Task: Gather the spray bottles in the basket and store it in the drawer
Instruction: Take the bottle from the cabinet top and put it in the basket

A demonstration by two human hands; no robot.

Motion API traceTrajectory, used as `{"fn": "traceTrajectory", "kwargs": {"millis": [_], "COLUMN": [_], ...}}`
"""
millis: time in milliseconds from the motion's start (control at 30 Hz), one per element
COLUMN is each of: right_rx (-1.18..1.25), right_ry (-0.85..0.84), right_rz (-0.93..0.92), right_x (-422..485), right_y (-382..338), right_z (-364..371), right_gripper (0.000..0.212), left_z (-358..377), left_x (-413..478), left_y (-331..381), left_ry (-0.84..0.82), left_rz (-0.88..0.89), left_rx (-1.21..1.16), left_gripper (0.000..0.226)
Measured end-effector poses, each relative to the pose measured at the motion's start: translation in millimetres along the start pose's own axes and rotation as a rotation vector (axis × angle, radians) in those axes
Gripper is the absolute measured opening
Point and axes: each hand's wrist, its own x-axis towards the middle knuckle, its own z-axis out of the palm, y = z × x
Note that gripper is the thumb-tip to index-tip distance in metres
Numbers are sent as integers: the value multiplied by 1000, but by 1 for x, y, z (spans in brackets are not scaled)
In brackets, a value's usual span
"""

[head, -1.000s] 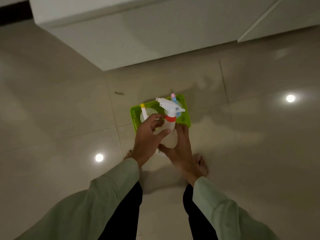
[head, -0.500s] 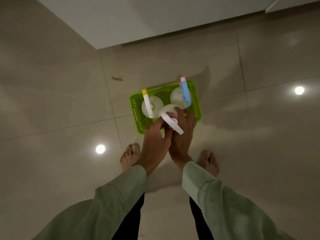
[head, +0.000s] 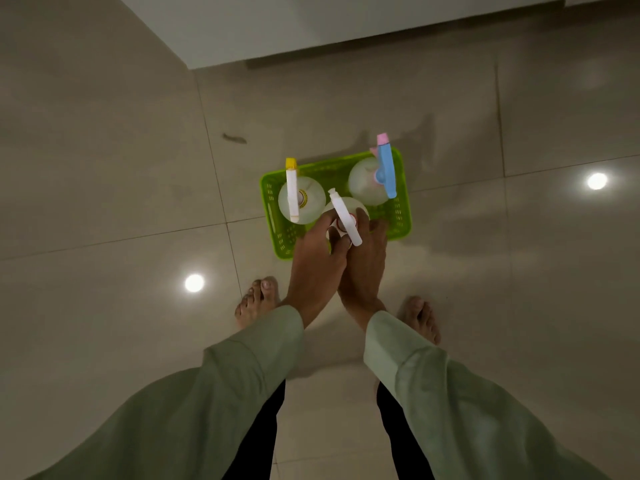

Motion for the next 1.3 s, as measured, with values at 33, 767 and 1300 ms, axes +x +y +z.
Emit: {"fn": "traceTrajectory", "kwargs": {"millis": [33, 767, 1300], "right_rx": [1, 28, -6], "right_ry": [-4, -23, 130], "right_rz": [-15, -193, -326], "right_x": [2, -2, -13], "right_y": [1, 5, -14], "right_z": [-1, -26, -73], "right_gripper": [48, 41, 66], "left_z": [0, 3, -46], "left_x": [3, -2, -28], "left_y": [-1, 14, 28], "left_ry": [-2, 96, 462], "left_rz": [-1, -21, -94], "left_rx": [23, -100, 42], "left_gripper": [33, 22, 25]}}
